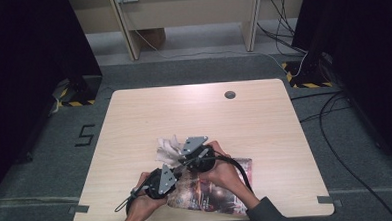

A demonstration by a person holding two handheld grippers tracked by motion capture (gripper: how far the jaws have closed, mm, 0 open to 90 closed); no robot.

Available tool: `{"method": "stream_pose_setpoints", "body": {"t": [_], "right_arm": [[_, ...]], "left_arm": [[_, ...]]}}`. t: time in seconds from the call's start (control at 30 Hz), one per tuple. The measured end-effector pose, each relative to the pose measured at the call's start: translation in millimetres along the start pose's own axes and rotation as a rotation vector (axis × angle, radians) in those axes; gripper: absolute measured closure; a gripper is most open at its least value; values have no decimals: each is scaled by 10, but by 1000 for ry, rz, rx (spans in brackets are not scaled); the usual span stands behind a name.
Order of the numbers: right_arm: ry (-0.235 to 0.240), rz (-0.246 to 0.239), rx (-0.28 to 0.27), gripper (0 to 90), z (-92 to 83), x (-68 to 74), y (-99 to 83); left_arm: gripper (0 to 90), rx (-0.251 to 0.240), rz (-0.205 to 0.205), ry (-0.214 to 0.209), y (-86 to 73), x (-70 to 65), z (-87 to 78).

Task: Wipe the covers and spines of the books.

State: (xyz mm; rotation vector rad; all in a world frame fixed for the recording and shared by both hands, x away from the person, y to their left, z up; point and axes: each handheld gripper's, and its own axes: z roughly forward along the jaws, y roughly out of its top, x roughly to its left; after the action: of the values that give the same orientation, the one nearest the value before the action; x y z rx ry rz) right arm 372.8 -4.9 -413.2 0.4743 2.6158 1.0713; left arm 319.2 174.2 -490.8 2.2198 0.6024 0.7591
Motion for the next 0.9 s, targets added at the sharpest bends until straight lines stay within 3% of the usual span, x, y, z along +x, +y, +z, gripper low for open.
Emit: {"method": "stream_pose_setpoints", "body": {"t": [0.17, 0.2, 0.5, 0.9], "right_arm": [[-2, 27, 20, 782, -64, -60, -108], [-2, 10, 21, 782, -72, -97, -136], [-10, 85, 50, 781, -200, -279, -466], [-38, 134, 89, 778, -322, -427, -792]], "left_arm": [[718, -2, 1, 2, 7, -4, -7], [717, -3, 0, 2, 5, -4, -6], [717, -3, 2, 2, 11, -6, -11], [714, -5, 7, 2, 14, -8, -16]]}}
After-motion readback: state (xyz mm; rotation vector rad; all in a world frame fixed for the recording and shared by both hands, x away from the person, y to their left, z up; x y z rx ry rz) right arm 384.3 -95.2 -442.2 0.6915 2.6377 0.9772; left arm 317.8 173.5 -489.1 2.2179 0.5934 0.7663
